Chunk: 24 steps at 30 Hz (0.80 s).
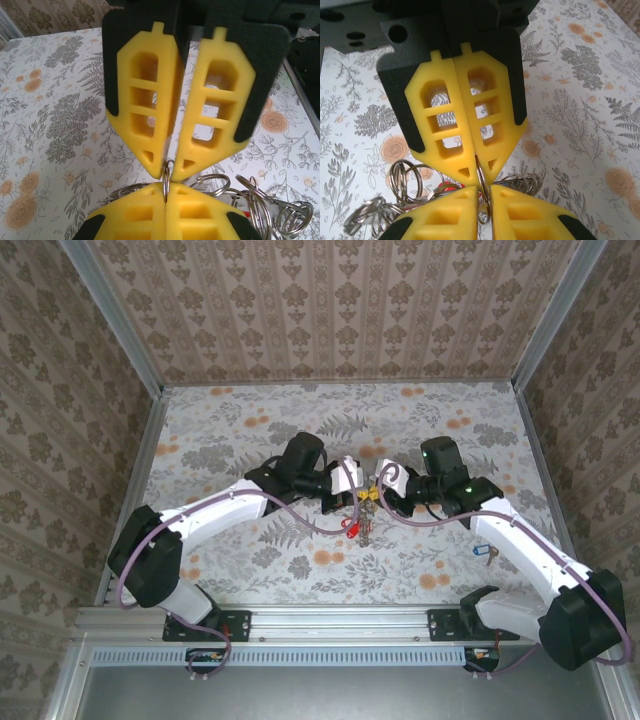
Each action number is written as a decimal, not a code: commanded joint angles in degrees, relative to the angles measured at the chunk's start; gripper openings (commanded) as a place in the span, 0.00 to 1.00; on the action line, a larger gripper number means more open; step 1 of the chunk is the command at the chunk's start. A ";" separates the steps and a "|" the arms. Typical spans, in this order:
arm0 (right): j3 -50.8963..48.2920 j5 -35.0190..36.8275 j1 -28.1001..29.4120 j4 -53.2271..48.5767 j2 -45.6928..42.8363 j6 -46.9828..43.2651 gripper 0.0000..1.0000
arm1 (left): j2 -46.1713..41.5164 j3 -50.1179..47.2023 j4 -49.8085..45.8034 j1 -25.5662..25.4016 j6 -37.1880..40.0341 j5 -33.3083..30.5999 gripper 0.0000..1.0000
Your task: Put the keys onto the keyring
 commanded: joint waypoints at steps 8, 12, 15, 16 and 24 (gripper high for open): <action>-3.79 0.73 -1.75 6.96 1.39 5.42 0.18 | -2.22 -3.60 11.52 1.61 -5.22 6.24 0.00; -4.78 1.48 -2.00 8.19 1.46 6.07 0.18 | -2.33 -4.36 13.61 1.87 -6.25 6.99 0.00; -4.95 1.74 -2.12 8.11 1.20 6.41 0.17 | -2.32 -4.73 14.29 1.92 -6.65 7.22 0.00; -4.87 2.07 -2.24 7.98 0.96 6.50 0.16 | -2.38 -4.78 14.55 1.95 -6.86 7.23 0.00; -6.08 7.74 -2.25 9.51 -4.68 4.99 0.16 | -2.69 -5.29 14.81 1.92 -7.21 5.66 0.00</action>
